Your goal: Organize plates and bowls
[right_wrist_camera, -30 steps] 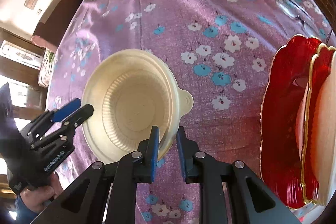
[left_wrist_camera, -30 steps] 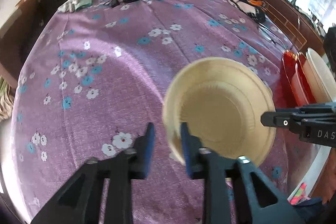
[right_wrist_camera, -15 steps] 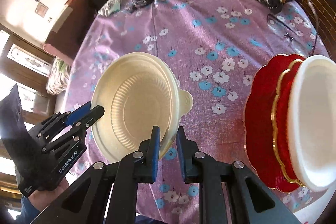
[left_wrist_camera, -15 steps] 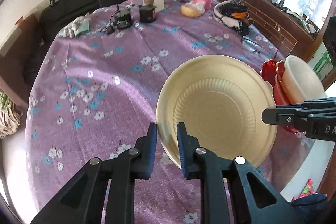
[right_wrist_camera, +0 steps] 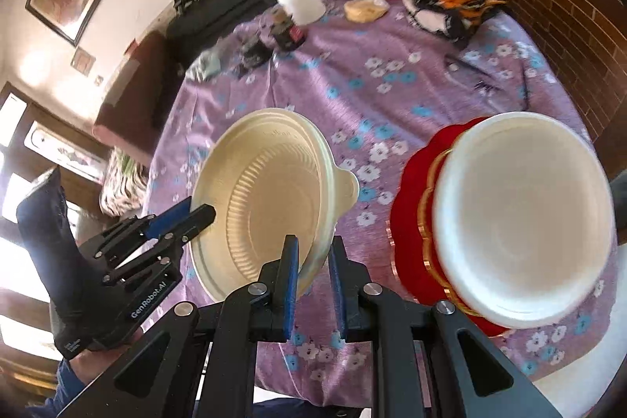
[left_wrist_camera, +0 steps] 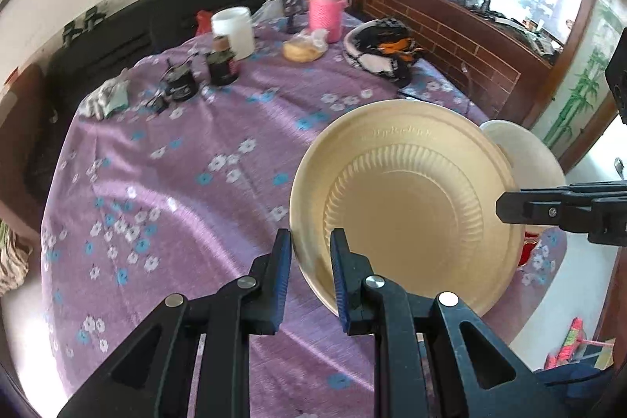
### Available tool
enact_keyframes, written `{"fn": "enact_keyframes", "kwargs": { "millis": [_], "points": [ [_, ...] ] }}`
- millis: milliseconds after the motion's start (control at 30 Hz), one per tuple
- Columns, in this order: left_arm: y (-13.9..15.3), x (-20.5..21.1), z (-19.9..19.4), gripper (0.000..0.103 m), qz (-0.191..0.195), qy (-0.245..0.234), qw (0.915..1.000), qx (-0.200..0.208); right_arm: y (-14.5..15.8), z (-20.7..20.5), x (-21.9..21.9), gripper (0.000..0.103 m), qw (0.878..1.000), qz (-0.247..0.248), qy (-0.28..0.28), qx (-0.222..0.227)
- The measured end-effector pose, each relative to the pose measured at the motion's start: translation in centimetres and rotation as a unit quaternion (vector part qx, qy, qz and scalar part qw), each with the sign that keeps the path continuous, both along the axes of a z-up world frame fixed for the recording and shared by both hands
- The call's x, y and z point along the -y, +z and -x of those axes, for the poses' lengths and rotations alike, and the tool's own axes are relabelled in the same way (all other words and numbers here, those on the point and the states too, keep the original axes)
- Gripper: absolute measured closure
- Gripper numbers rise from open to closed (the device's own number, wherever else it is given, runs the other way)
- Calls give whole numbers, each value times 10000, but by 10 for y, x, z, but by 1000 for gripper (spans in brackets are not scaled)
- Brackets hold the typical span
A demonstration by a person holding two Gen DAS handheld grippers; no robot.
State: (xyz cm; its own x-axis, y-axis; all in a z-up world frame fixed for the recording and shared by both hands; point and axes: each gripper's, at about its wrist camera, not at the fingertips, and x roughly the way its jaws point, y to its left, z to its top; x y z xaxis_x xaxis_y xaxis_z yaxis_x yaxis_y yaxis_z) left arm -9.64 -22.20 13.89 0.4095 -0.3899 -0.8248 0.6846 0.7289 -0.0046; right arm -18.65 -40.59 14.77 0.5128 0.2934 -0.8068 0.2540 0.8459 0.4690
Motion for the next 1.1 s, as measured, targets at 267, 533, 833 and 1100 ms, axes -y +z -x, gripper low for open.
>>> {"fn": "enact_keyframes", "kwargs": {
  "millis": [267, 533, 833, 1100],
  "points": [
    [28, 52, 16, 85, 128, -579, 9981, 155, 20, 30, 45, 86, 9985, -49, -504, 200],
    [30, 112, 40, 82, 49, -1193, 9927, 142, 27, 66, 102, 86, 9928, -43, -1169, 271],
    [11, 151, 57, 82, -140, -1550, 9878, 36, 12, 92, 138, 86, 9872, 10, -1589, 98],
    [-3, 162, 55, 82, -245, -1536, 9878, -56, -12, 91, 147, 86, 9870, 24, -1596, -176]
  ]
}}
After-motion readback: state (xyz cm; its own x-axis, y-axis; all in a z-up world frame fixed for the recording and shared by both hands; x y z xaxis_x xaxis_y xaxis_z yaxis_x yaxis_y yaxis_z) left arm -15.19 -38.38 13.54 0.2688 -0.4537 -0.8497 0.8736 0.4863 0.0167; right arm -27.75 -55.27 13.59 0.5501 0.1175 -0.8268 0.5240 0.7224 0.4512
